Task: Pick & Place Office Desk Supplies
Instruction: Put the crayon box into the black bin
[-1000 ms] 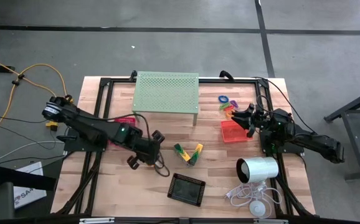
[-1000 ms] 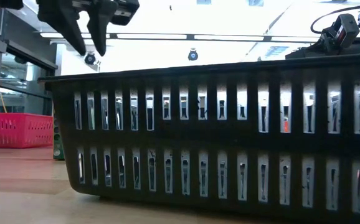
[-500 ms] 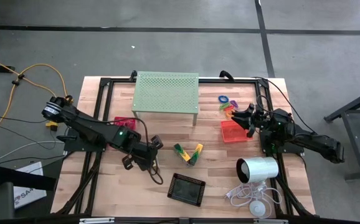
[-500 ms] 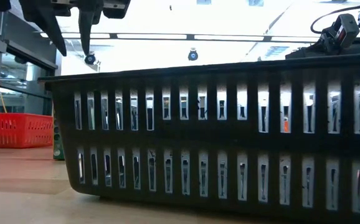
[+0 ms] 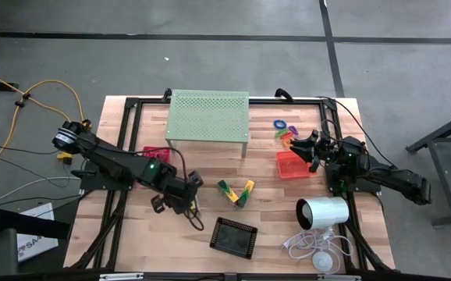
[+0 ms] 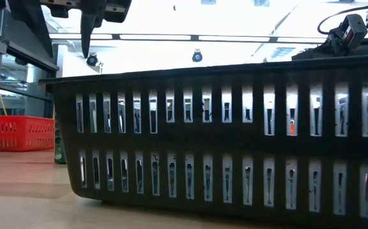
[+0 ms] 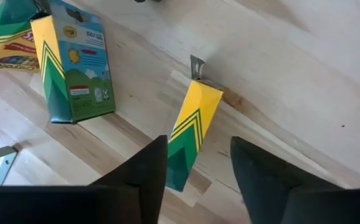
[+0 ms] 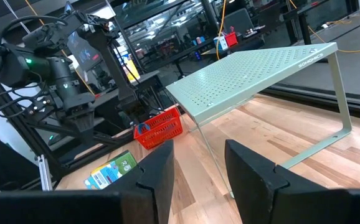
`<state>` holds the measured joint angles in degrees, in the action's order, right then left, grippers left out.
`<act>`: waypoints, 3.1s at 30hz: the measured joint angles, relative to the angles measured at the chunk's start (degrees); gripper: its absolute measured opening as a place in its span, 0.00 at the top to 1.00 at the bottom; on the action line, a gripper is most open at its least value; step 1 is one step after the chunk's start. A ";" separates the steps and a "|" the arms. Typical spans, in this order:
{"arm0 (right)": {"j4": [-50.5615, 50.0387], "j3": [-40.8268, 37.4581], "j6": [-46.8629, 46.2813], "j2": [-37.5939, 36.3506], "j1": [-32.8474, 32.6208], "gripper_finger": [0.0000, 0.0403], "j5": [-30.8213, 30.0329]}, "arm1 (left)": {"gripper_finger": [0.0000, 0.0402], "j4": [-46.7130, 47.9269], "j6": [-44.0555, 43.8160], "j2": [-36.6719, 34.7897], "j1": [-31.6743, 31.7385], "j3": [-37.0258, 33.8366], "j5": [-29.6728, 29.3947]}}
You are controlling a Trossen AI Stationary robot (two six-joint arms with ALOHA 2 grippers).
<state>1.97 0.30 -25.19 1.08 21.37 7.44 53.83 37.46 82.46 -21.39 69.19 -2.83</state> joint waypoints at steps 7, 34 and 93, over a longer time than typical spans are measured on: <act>-0.02 0.00 -0.01 -0.02 0.00 0.68 0.00 | 0.46 0.01 5.63 0.00 0.00 0.00 0.02; -0.02 0.01 -0.02 -0.01 0.00 0.68 0.01 | 0.45 -1.82 18.24 7.38 5.15 -0.07 2.08; 0.01 0.00 0.00 0.00 0.01 0.68 0.00 | 0.75 -2.17 17.52 15.58 4.15 -0.07 -0.04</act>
<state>1.98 0.30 -25.19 1.08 21.38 7.44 51.66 54.98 98.04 -17.23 69.12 -2.87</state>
